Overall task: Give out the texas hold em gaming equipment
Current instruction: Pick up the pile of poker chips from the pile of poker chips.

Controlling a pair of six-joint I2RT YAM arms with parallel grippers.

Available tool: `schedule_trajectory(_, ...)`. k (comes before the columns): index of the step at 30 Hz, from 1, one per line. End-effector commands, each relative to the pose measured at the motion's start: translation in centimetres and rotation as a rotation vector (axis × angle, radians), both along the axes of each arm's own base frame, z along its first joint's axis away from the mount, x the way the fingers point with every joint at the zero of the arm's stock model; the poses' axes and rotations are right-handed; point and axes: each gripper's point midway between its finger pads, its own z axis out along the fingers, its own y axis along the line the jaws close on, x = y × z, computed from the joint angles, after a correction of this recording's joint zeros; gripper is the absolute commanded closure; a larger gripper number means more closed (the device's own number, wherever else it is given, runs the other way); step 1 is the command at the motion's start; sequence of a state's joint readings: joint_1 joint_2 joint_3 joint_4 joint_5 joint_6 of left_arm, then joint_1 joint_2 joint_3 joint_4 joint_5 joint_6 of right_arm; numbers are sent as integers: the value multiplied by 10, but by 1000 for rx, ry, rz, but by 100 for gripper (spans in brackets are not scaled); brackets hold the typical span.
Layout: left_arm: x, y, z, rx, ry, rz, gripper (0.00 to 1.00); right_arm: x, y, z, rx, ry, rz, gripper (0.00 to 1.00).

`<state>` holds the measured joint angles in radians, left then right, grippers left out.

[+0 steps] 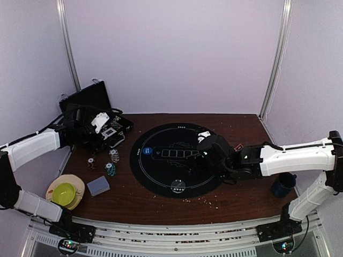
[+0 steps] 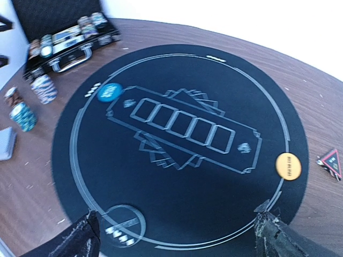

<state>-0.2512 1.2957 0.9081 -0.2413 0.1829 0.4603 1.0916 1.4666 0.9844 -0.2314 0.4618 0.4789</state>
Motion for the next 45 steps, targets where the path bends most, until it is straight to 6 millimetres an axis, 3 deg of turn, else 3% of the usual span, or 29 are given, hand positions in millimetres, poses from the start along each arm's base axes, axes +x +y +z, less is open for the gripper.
schedule_trajectory(1, -19, 12, -16, 20, 102, -31, 2, -7, 7, 0, -16, -46, -17, 0)
schedule_trajectory(5, -22, 11, -17, 30, 135, -49, 2, -9, 3, 1, -29, -65, -30, 0)
schedule_trajectory(11, -6, 10, -11, 49, 185, -38, 2, -5, -1, -1, -55, -88, -54, 0)
schedule_trajectory(26, 19, 6, -62, 45, 377, -12, 3, 4, 4, -26, -180, -84, -82, 0)
schedule_trajectory(35, 25, 2, -100, 35, 490, 1, 17, 5, -1, -23, -183, -97, -97, 0)
schedule_trajectory(45, 28, 2, -104, 24, 501, 26, 19, 4, -2, -20, -179, -103, -102, 0)
